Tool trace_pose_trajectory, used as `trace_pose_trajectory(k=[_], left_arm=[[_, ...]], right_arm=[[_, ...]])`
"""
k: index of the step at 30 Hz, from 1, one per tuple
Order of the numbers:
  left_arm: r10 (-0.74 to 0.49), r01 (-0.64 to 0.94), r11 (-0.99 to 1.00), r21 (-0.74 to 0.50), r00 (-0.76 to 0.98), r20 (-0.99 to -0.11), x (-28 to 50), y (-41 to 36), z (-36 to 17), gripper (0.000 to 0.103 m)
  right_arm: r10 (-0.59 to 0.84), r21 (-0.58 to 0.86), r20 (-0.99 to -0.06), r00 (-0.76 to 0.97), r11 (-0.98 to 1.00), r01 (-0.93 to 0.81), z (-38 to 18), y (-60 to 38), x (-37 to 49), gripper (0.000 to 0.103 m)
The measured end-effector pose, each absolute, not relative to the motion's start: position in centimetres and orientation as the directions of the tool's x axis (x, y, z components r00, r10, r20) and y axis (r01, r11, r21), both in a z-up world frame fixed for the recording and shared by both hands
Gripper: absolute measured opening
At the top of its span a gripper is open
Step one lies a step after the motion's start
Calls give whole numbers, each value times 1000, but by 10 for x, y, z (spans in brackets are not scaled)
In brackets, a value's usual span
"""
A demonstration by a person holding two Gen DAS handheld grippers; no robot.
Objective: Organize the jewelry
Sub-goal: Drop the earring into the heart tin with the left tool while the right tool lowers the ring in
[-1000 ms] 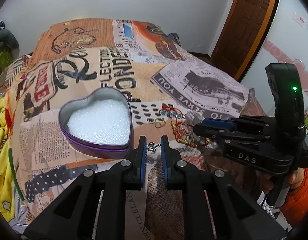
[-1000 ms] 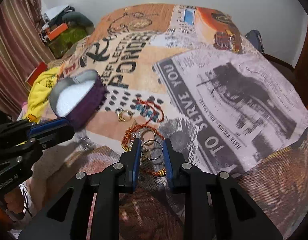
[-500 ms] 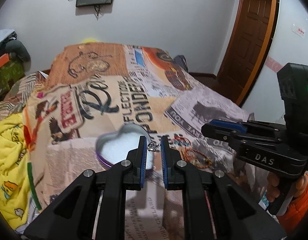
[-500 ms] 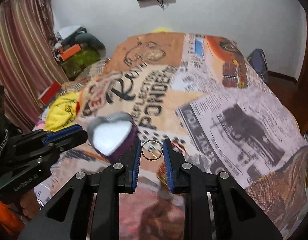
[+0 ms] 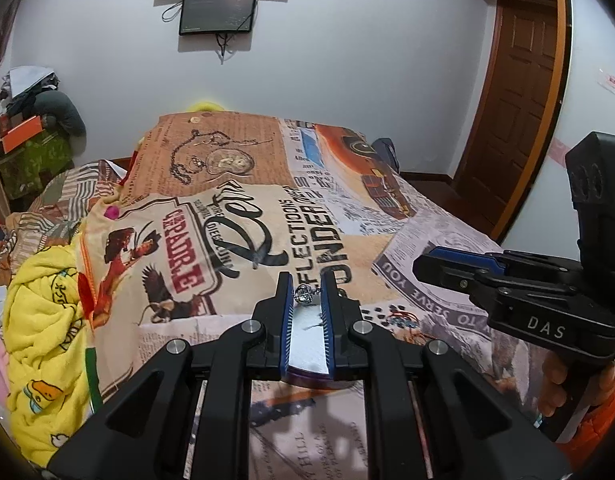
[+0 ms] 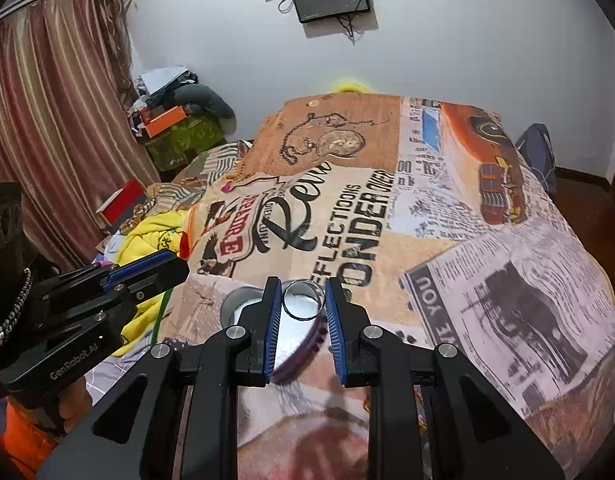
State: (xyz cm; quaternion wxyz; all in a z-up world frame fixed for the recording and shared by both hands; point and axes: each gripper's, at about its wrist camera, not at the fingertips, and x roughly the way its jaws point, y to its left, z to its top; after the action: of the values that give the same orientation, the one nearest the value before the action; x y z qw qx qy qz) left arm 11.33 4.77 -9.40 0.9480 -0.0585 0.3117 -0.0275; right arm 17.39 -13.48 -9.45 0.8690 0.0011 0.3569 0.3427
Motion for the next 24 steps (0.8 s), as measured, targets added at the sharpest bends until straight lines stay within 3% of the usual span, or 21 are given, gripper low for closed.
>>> trace_pose_trajectory(k=[24], left_arm=[[-139,32,986,-166,712,-689,146,64,-150,12]], right_arm=[[590,281,-715,376,735,-617,-148,-93,198,20]])
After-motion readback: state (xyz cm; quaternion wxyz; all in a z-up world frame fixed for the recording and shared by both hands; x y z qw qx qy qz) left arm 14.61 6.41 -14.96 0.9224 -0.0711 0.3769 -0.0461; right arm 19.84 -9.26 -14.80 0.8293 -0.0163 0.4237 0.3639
